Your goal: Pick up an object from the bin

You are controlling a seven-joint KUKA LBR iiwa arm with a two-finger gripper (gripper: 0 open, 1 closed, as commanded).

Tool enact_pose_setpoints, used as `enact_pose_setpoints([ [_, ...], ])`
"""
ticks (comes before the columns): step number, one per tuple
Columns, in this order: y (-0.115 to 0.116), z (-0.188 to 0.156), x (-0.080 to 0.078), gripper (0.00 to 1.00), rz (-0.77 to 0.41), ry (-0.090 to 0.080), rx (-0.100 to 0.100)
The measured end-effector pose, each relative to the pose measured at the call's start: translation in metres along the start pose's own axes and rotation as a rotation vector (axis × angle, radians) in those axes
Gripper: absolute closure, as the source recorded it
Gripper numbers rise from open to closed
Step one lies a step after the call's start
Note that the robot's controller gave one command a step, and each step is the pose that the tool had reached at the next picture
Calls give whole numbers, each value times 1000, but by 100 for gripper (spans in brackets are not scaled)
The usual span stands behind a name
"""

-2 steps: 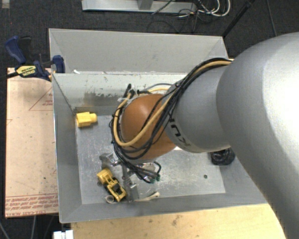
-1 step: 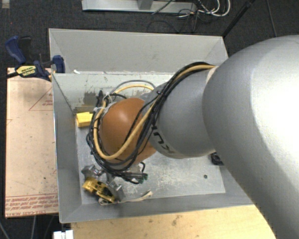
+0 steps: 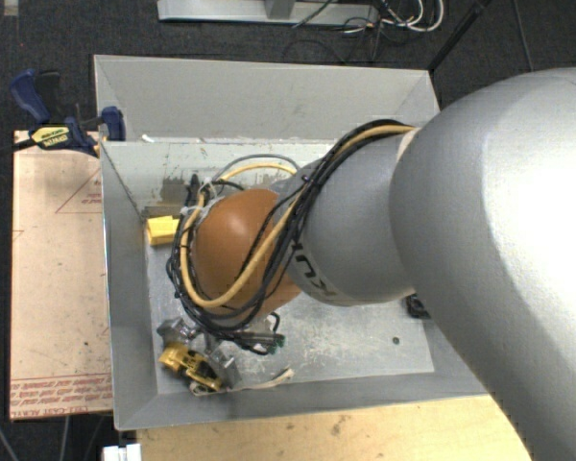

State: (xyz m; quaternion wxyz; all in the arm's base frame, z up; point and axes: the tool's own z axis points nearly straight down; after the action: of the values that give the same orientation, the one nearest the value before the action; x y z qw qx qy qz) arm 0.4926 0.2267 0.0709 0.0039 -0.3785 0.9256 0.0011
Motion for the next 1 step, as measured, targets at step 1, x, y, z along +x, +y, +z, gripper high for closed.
enact_pose_setpoints([
  [1, -15, -59, 0, 100, -9, 10, -4],
])
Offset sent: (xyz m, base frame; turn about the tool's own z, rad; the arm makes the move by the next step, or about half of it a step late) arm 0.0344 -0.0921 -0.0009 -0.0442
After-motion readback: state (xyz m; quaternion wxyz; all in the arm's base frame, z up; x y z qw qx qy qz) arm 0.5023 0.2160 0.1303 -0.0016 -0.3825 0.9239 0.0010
